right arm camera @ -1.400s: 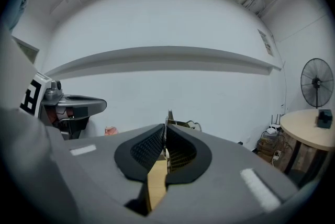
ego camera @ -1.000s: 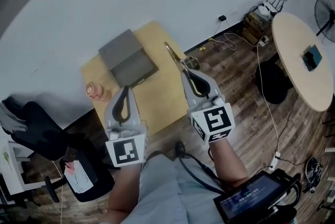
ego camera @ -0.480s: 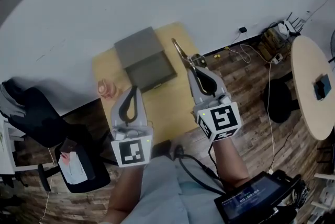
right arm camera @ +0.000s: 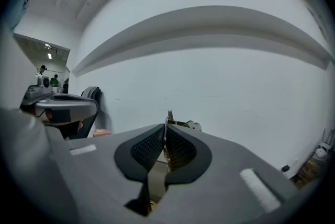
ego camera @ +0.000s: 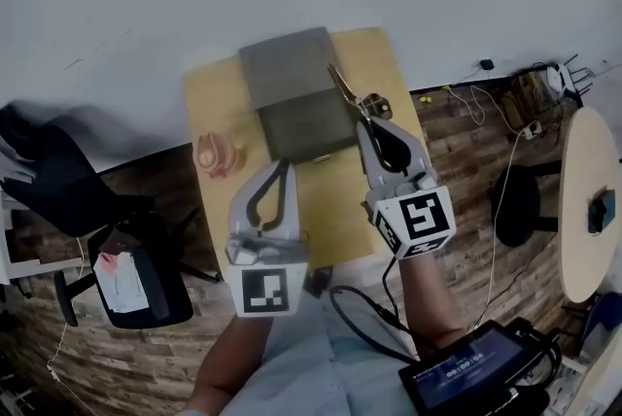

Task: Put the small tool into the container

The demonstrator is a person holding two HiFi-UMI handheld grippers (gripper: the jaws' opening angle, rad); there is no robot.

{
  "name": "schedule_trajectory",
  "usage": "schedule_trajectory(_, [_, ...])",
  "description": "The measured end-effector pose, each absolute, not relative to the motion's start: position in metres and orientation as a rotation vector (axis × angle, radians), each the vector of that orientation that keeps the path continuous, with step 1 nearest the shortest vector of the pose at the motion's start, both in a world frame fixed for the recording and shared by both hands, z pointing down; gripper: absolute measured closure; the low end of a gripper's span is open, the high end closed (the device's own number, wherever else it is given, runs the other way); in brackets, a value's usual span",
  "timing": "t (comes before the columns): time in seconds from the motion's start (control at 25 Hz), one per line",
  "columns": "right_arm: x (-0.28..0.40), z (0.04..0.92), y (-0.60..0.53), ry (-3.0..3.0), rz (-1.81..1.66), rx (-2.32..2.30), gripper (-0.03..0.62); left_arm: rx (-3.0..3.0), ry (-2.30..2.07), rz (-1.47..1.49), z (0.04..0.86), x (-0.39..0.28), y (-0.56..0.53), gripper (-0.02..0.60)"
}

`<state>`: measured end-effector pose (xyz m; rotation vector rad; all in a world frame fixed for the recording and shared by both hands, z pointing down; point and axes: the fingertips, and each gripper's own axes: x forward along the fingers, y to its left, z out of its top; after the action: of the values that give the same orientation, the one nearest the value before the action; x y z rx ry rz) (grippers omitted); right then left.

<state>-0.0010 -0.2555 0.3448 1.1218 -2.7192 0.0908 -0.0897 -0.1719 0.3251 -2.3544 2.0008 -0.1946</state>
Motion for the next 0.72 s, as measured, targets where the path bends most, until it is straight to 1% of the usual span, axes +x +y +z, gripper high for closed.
schedule_trajectory(0.4, [-0.047,0.412,-0.288,-2.699,0.163,0.935,0.585,-2.442,2.046,-0.314,0.39,-0.107,-0.193,0.572])
schedule_trajectory(0.72, [-0.066,0.466,-0.306,-2.647,0.161,0.805,0.585,-2.492,2.132,-0.324,0.421,-0.112,-0.209,0.572])
